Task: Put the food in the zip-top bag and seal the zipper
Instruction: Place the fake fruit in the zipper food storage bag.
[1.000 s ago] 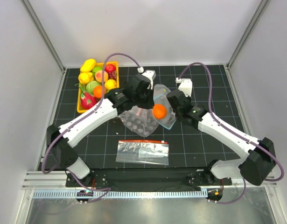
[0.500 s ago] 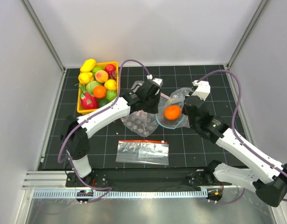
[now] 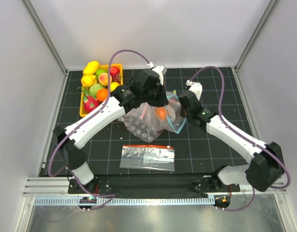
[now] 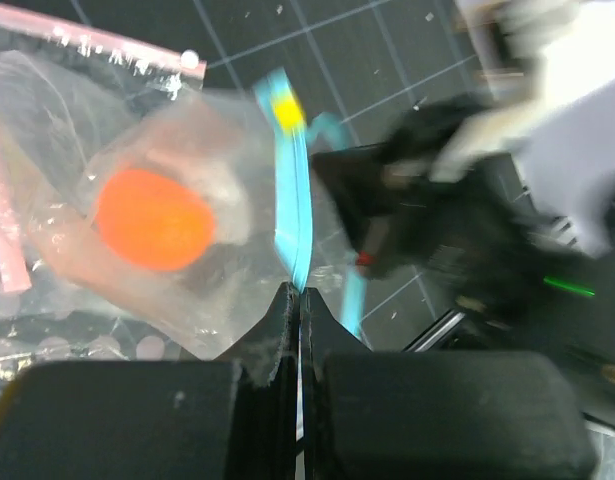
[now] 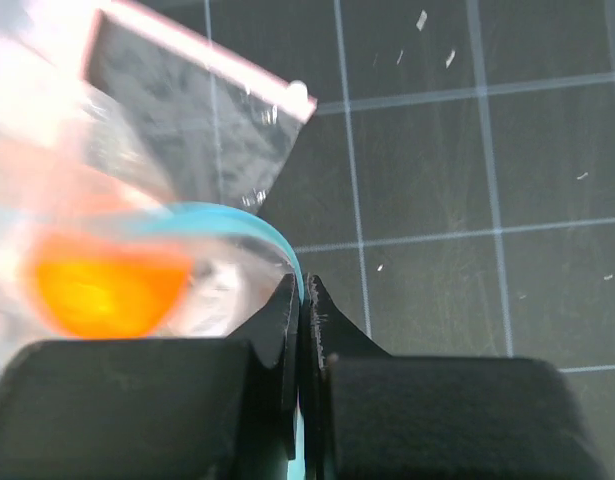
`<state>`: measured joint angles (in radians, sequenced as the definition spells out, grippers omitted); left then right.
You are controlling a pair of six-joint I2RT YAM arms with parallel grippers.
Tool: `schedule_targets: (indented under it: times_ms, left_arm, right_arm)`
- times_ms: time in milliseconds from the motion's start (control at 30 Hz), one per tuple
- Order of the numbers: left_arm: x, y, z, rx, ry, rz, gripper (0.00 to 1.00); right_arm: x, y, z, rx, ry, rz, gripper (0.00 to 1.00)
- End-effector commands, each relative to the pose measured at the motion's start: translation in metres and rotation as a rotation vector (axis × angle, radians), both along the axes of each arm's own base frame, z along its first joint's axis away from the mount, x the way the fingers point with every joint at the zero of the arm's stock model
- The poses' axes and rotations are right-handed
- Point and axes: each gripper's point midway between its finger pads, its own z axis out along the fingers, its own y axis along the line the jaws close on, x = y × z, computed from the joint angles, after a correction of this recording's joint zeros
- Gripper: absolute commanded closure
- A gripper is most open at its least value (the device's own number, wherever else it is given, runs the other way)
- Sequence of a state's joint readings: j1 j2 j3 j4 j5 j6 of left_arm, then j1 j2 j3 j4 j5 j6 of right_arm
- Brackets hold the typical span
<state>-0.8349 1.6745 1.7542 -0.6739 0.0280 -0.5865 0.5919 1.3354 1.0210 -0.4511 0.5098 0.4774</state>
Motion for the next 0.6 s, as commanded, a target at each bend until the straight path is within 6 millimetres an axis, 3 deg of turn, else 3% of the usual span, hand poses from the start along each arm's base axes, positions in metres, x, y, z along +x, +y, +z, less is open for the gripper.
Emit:
schedule_targets:
  times_ms: [0, 67, 300, 567]
  left_arm:
    - [0.013, 0.015, -0.013, 0.087, -0.004, 0.055, 1.00]
    - [0.017, 0.024, -0.021, 0.123, -0.011, 0.074, 1.00]
    - [0.021, 0.035, -0.043, 0.179, -0.018, 0.095, 1.00]
    - [0.029, 0.034, -0.080, 0.186, -0.039, 0.084, 0.74]
  right_arm:
    - [-0.003, -0.024, 0.063, 0.045, -0.191, -0.087, 0.99]
    - [-0.009, -0.036, 0.077, 0.042, -0.237, -0.121, 0.99]
    - [-0.016, -0.041, 0.096, 0.093, -0.306, -0.123, 0.99]
    - [-0.008, -0.022, 0.077, 0.108, -0.244, -0.070, 0.99]
